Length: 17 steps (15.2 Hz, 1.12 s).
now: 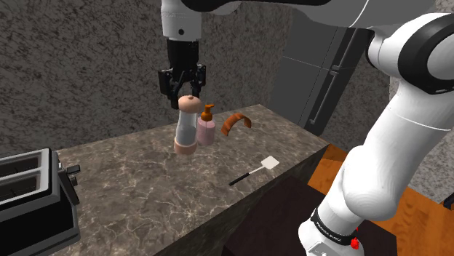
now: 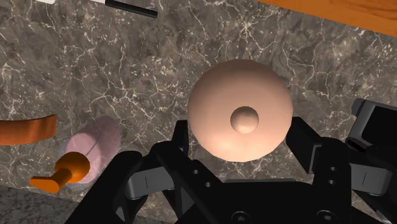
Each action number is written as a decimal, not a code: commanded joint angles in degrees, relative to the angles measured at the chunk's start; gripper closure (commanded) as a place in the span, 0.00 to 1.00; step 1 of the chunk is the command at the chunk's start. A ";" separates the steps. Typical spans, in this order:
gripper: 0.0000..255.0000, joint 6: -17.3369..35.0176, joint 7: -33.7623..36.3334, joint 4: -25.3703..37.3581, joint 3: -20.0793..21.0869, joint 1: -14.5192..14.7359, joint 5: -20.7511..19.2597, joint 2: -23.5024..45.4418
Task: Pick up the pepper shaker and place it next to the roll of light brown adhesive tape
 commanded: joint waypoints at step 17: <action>1.00 -11.29 -4.80 13.31 -2.32 -2.58 -1.04 2.21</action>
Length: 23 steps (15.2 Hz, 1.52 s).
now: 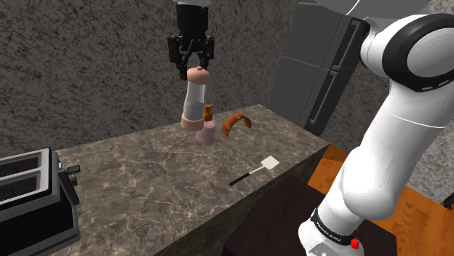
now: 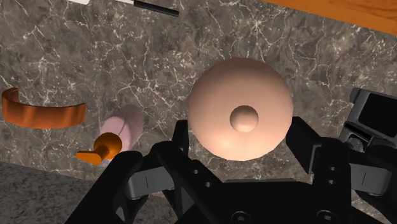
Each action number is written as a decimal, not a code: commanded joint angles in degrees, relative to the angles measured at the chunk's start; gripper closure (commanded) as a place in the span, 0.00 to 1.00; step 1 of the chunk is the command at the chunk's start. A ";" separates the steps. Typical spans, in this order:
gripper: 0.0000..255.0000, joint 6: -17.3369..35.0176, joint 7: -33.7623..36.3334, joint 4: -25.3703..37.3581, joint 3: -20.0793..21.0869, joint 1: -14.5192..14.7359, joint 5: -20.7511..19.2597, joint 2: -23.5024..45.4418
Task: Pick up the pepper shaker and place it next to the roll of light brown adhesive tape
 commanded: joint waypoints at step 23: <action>1.00 -5.32 -31.34 19.99 -13.88 -16.57 -2.96 14.39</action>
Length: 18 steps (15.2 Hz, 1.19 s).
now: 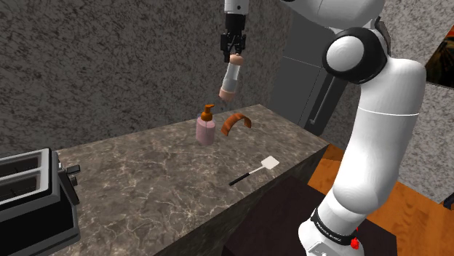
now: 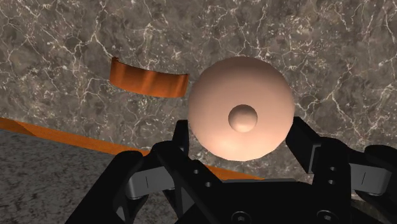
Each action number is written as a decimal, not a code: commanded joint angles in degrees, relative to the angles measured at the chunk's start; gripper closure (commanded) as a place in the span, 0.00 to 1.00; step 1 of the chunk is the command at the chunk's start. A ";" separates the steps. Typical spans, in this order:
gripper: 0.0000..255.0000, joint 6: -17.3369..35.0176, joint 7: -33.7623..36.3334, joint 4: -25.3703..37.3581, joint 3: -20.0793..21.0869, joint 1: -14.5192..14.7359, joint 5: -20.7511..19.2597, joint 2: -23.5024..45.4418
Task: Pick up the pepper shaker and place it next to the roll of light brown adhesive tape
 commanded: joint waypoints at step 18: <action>1.00 15.48 -1.77 -19.57 -0.77 -1.72 0.31 -4.15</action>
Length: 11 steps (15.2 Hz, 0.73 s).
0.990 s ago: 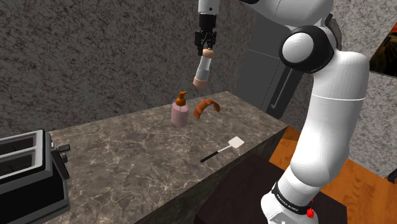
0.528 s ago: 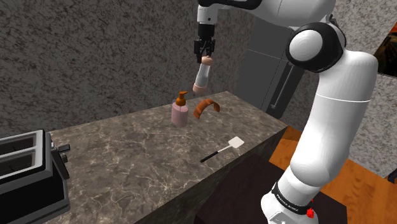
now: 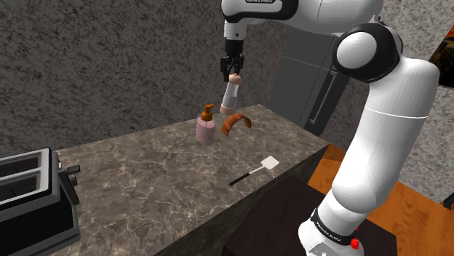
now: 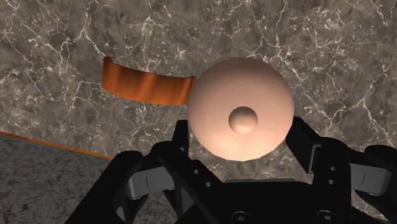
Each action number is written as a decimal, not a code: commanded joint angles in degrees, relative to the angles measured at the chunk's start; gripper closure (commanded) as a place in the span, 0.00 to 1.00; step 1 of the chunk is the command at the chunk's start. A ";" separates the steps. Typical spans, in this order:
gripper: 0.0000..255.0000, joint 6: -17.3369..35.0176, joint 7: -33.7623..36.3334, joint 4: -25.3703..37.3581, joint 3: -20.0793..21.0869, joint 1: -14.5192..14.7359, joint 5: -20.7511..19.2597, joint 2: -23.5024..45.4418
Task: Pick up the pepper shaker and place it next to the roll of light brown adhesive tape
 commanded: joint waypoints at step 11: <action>1.00 9.54 0.15 -10.44 -0.07 -0.16 0.02 -0.95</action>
